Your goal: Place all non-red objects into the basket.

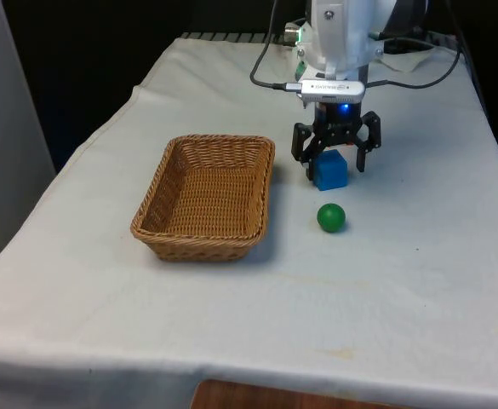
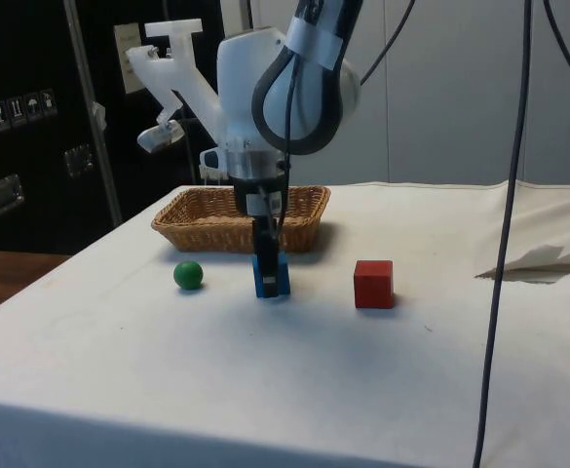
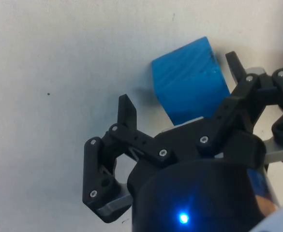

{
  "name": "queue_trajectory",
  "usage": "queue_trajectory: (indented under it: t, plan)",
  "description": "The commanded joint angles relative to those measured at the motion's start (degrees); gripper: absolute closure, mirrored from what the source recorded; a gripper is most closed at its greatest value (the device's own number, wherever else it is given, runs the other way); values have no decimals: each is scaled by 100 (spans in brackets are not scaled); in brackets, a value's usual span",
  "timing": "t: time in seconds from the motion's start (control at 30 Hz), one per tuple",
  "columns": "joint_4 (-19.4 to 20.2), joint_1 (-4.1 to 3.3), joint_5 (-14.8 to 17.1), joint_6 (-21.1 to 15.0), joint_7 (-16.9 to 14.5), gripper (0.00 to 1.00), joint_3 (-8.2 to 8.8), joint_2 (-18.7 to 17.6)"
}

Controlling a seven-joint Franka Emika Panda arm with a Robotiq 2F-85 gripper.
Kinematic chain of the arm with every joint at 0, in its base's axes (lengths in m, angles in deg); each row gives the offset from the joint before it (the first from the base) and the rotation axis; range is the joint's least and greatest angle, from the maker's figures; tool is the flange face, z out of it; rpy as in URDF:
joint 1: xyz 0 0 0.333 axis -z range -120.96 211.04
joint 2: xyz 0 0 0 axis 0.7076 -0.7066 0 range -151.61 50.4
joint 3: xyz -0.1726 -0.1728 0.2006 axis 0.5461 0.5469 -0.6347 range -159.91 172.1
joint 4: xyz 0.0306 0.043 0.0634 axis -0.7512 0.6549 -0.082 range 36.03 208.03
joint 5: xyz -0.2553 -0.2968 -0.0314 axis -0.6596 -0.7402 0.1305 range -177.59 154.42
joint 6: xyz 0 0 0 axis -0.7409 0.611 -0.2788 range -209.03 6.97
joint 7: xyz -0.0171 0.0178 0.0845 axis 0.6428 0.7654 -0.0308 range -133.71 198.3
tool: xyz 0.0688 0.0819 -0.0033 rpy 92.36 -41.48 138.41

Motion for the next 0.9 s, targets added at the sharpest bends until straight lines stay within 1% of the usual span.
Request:
queue_trajectory:
  t: [0.0, 0.03, 0.13, 0.23, 0.27, 0.3, 0.37, 0.4, 0.67, 0.73, 0.87]
  plan:
    - [0, 0, 6, -29, -6, 0, -6, -6]
    - [0, 0, 6, -29, -6, 0, 0, -6]
    - [0, 0, 0, -23, 0, 31, 0, 0]
    - [0, 0, 0, -23, 0, 65, 0, 0]
    - [-6, 0, 0, 0, 0, 75, 0, 0]
    - [0, 0, 0, -23, 0, 75, 0, 0]
    - [0, 0, 0, -23, 0, 95, 0, 0]
    - [0, -6, 0, -23, 0, 100, 0, 0]
    - [6, -6, 0, -23, 0, 99, 0, 6]
    - [23, -11, -17, 97, 11, 99, 17, 160]
    - [40, -17, -29, 241, 17, 99, 29, 338]
